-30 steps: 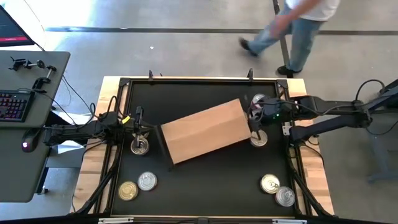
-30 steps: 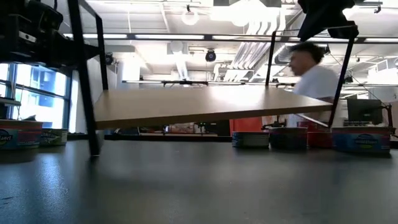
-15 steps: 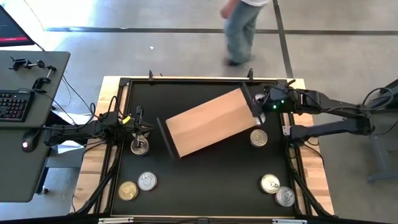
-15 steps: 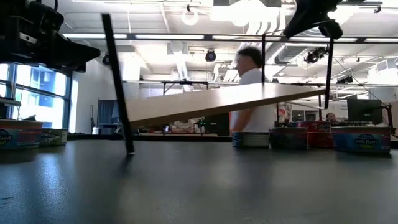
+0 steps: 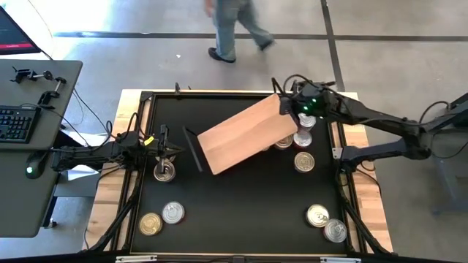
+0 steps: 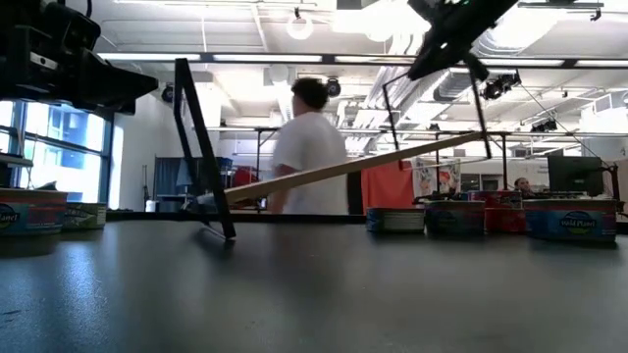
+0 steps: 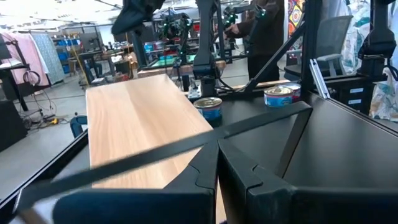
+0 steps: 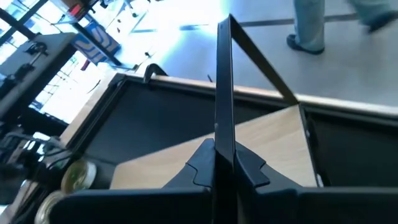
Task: Stack canned seafood by type on shelf
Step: Move the shelf to the top center of the table
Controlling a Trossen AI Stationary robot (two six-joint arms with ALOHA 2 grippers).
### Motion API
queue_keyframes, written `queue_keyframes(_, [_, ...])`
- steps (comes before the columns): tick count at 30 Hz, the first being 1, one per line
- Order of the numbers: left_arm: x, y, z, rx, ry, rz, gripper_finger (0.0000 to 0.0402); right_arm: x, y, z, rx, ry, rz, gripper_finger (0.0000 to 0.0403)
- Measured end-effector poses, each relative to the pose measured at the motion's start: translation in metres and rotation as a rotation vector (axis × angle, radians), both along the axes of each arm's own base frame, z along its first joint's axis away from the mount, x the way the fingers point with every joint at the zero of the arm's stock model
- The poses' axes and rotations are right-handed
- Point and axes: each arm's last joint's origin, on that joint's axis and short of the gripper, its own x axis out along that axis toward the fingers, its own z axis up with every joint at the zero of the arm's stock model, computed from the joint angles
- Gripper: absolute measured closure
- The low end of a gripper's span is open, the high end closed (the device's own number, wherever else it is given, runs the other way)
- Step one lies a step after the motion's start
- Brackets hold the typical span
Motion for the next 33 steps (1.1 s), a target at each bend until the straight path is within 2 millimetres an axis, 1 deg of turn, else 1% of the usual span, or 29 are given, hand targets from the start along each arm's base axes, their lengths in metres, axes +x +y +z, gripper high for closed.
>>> queue_keyframes(5, [0.0, 0.0, 0.0, 0.0, 0.0, 0.0, 0.0401, 0.013, -0.02, -0.009, -0.037, 0.01, -0.04, 0.0396])
queue_keyframes(10, [0.0, 0.0, 0.0, 0.0, 0.0, 0.0, 0.0401, 0.021, -0.039, -0.015, -0.091, 0.008, -0.14, 0.0396])
queue_keyframes(14, [0.0, 0.0, 0.0, 0.0, 0.001, 0.0, 0.0401, 0.027, -0.051, -0.023, -0.096, 0.023, -0.18, 0.0396])
queue_keyframes(17, [0.0, 0.0, 0.0, 0.0, 0.0, 0.0, 0.0401, 0.031, -0.055, -0.03, -0.092, 0.051, -0.173, 0.0396])
queue_keyframes(22, [0.0, 0.0, 0.0, 0.0, 0.001, 0.001, 0.0401, 0.04, -0.057, -0.047, -0.046, 0.124, -0.153, 0.0394])
queue_keyframes(27, [0.0, 0.0, 0.0, 0.0, 0.0, 0.001, 0.0401, 0.045, -0.061, -0.062, -0.037, 0.192, -0.194, 0.0388])
queue_keyframes(33, [0.0, 0.0, 0.0, -0.015, -0.002, 0.001, 0.0401, 0.046, -0.065, -0.072, -0.031, 0.253, -0.26, 0.0387])
